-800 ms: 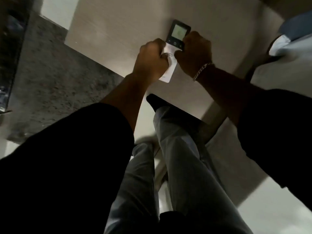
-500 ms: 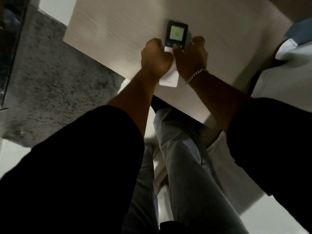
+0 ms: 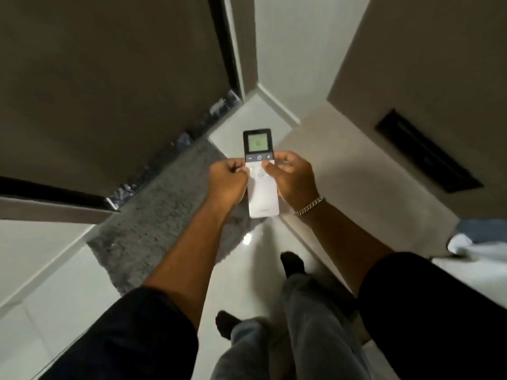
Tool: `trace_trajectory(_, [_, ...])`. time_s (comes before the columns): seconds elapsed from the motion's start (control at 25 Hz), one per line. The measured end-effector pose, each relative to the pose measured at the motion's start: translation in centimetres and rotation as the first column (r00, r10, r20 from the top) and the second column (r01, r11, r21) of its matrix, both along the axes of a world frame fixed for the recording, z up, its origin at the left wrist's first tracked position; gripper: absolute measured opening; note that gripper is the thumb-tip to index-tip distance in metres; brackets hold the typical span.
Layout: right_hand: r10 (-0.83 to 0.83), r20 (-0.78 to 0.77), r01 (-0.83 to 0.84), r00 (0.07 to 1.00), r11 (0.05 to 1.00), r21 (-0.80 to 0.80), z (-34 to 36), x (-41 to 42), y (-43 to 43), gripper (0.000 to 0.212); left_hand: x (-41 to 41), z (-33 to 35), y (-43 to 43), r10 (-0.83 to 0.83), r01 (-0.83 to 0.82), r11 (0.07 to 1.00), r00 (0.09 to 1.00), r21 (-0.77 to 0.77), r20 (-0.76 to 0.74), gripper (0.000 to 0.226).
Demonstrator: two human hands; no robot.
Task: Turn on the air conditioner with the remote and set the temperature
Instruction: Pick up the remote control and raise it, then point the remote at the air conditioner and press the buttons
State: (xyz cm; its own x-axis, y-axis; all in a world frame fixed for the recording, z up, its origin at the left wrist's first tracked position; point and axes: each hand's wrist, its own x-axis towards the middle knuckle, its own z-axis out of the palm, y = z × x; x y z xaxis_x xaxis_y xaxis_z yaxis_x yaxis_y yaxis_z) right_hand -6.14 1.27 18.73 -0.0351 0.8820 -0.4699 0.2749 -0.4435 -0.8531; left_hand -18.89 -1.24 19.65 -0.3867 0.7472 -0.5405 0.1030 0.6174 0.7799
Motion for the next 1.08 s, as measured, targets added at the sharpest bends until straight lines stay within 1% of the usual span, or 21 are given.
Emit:
trace_trajectory(0.08, [0.043,-0.119,-0.036,0.992,0.998,0.058,5.7,-4.7,0.7,0.021,-4.6,6.0,-0.6,0.064,-0.061,0.993,0.998,0.104,-0.025,0.028])
trace_trajectory(0.16, [0.128,-0.183,-0.102,0.975,0.984,0.148,11.8,-9.7,0.8,0.015,-9.2,12.5,-1.7,0.141,-0.122,0.969,0.987,0.216,-0.076,0.022])
trace_trajectory(0.24, [0.211,-0.241,-0.15,0.947,0.957,0.249,17.6,-14.0,0.6,0.017,-13.2,18.4,-2.9,0.207,-0.158,0.933,0.97,0.322,-0.124,0.019])
trace_trajectory(0.4, [0.369,-0.286,-0.203,0.884,0.856,0.475,29.4,-20.5,-1.2,0.019,-19.0,29.9,-6.1,0.33,-0.2,0.836,0.927,0.511,-0.177,0.019])
trace_trajectory(0.52, [0.479,-0.313,-0.204,0.82,0.755,0.623,38.4,-24.0,-2.9,0.018,-21.7,38.9,-8.7,0.429,-0.216,0.736,0.882,0.642,-0.195,0.018])
trace_trajectory(0.64, [0.548,-0.345,-0.157,0.762,0.673,0.723,47.0,-26.1,-4.5,0.016,-22.9,47.6,-11.2,0.492,-0.181,0.632,0.845,0.754,-0.21,0.016])
trace_trajectory(0.72, [0.616,-0.356,-0.151,0.702,0.619,0.771,52.9,-26.9,-5.7,0.014,-23.3,53.3,-12.8,0.53,-0.137,0.556,0.818,0.82,-0.223,0.015])
trace_trajectory(0.8, [0.684,-0.343,-0.137,0.644,0.544,0.828,58.9,-27.2,-6.2,0.016,-23.5,59.0,-13.8,0.56,-0.086,0.483,0.795,0.872,-0.232,0.013])
trace_trajectory(0.92, [0.756,-0.301,-0.065,0.581,0.412,0.909,67.7,-27.6,-6.8,0.019,-23.8,67.6,-15.1,0.594,-0.018,0.349,0.777,0.937,-0.207,0.012])
trace_trajectory(1.0, [0.788,-0.259,-0.03,0.559,0.331,0.943,72.4,-27.5,-7.1,0.025,-23.8,72.2,-15.9,0.615,0.041,0.305,0.755,0.951,-0.23,0.017])
trace_trajectory(1.08, [0.794,-0.216,-0.01,0.569,0.269,0.963,76.1,-27.2,-7.3,0.029,-23.7,75.8,-16.5,0.637,0.087,0.276,0.729,0.957,-0.25,0.024])
